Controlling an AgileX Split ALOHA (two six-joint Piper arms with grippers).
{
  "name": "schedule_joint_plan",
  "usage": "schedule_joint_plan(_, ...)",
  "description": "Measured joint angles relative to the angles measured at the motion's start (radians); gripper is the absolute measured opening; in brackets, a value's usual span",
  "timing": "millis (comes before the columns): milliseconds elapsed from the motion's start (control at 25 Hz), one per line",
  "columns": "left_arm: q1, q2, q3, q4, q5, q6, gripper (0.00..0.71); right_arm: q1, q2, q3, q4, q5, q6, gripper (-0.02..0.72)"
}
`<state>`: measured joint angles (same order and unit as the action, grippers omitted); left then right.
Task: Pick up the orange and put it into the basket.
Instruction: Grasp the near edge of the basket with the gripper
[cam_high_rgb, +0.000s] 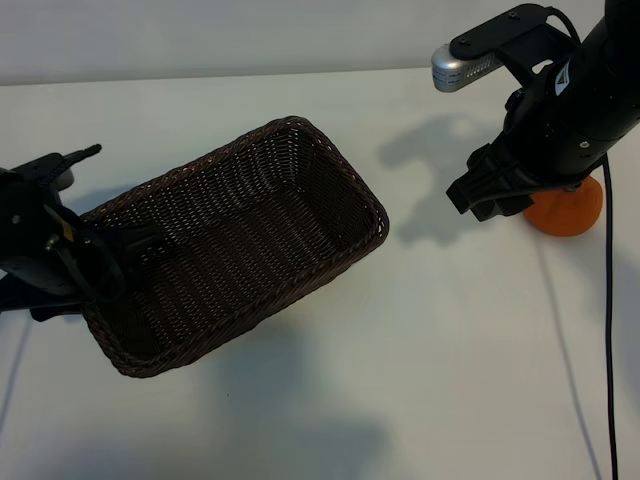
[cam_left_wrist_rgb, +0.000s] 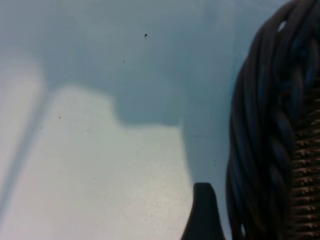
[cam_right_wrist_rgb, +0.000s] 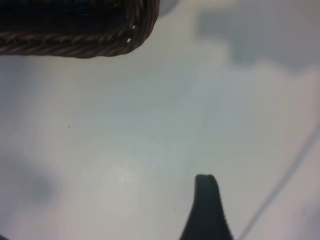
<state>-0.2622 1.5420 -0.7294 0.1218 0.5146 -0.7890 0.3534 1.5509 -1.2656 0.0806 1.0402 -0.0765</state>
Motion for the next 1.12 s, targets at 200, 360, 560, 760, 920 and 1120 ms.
schedule_joint_plan(200,0.0,0.048,0.0,-0.002,-0.014,-0.003,0.563,0.0,0.0,0.0,0.0,0.0,0.0,0.512)
schedule_joint_plan(360,0.0,0.06,0.001,-0.008,-0.036,-0.003,0.563,0.0,0.0,0.0,0.0,0.0,0.0,0.512)
schedule_joint_plan(560,0.0,0.066,0.001,-0.015,-0.043,-0.003,0.563,0.0,0.0,0.0,0.0,0.0,0.0,0.512)
schedule_joint_plan(760,0.0,0.111,0.022,-0.044,-0.066,-0.003,0.563,0.0,0.0,0.0,0.0,0.002,0.0,0.512)
schedule_joint_plan(920,0.001,0.112,0.048,-0.071,-0.126,-0.002,0.563,0.0,0.0,0.0,0.0,0.004,0.0,0.512)
schedule_joint_plan(1120,0.001,0.105,0.059,-0.078,-0.147,-0.001,0.541,0.0,0.0,0.0,0.0,0.004,0.0,0.512)
